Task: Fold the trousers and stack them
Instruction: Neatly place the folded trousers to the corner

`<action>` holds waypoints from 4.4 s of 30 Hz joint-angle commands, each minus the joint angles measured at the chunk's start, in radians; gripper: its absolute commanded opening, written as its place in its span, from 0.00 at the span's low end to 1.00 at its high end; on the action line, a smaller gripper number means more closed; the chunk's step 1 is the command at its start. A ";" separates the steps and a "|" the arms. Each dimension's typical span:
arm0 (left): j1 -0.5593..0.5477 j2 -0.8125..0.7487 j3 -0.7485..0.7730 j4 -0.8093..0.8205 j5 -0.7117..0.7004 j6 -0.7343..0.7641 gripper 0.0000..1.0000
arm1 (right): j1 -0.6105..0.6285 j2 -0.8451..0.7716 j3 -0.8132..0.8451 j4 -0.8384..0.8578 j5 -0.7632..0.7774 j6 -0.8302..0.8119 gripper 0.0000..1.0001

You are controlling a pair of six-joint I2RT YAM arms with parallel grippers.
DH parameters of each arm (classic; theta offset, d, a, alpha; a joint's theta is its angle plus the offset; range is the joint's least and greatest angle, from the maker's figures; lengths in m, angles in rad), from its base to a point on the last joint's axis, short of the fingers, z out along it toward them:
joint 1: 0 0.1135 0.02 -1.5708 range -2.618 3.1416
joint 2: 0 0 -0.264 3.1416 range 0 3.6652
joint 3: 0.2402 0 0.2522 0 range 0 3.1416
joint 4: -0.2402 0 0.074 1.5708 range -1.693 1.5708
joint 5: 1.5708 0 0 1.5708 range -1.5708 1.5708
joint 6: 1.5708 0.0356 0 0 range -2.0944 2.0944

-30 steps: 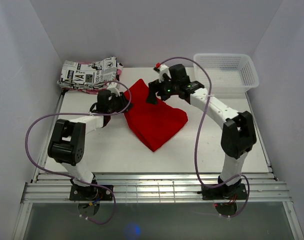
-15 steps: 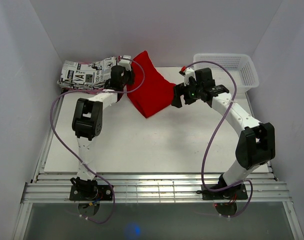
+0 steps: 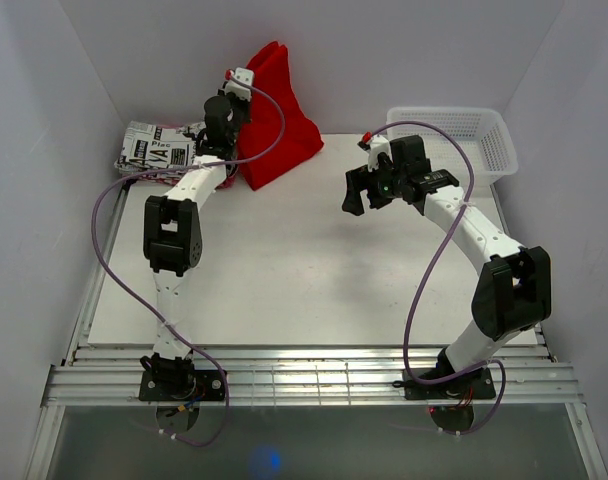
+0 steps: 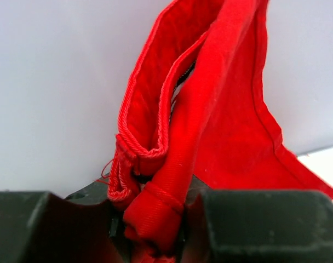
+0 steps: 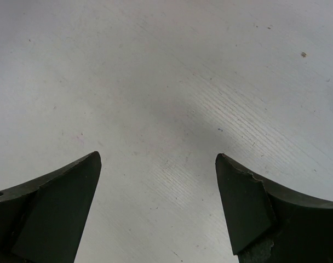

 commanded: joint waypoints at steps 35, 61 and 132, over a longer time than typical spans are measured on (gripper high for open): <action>0.052 -0.181 0.168 -0.044 -0.571 -0.081 0.00 | -0.004 0.063 0.078 0.024 -0.087 0.019 0.90; 0.319 -0.120 0.107 -0.018 -0.690 -0.254 0.00 | -0.004 0.089 0.127 -0.017 -0.083 0.006 0.90; 0.233 0.107 0.277 -1.069 -0.026 0.165 0.86 | 0.012 0.114 0.175 -0.191 -0.148 -0.169 0.90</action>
